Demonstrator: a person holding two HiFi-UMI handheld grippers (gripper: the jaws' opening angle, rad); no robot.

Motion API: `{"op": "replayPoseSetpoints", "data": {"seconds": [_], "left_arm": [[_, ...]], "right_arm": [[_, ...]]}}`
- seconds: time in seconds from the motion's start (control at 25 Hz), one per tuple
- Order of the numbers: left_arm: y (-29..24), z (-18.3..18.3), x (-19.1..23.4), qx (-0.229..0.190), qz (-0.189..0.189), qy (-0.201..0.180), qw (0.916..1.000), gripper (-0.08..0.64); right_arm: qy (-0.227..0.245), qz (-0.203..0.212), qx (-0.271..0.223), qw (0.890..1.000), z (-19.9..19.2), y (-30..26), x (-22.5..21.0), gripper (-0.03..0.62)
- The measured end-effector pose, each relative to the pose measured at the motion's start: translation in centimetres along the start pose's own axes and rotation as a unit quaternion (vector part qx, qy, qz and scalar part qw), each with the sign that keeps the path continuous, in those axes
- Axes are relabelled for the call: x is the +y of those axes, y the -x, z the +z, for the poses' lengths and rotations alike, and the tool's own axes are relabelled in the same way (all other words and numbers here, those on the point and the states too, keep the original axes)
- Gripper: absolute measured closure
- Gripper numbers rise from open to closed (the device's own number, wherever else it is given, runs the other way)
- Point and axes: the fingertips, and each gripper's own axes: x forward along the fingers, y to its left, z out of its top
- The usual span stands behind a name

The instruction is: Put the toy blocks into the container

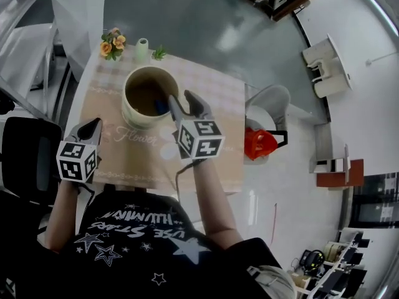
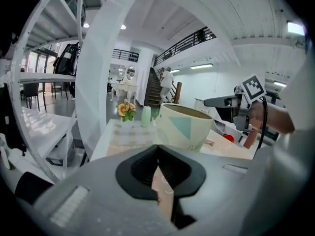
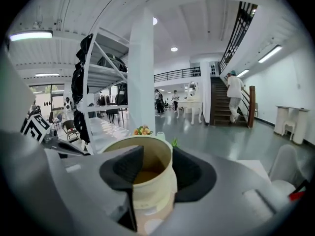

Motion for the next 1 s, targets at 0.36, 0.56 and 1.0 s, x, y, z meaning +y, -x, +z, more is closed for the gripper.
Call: {"op": "replayPoseSetpoints", "data": {"seconds": [0.36,0.56,1.0], "left_arm": [[-1.3,-0.4,-2.5,0.016,-0.015,-0.012,0.9997,0.549],[-2.0,-1.2,-4.0,0.033,-0.020,-0.018,0.9991,0.549],[-3.7,-3.6,-7.2,0.075,-0.019,-0.014,0.9969,0.549]], "right_arm": [[-0.035,-0.056,0.025,0.998,-3.8,3.0,-5.5,0.403],[-0.048,-0.071,0.055,0.995,-6.8,3.8,-7.9,0.403],[0.003,-0.097,0.145,0.985,-14.1,4.1,-12.7,0.403]]}}
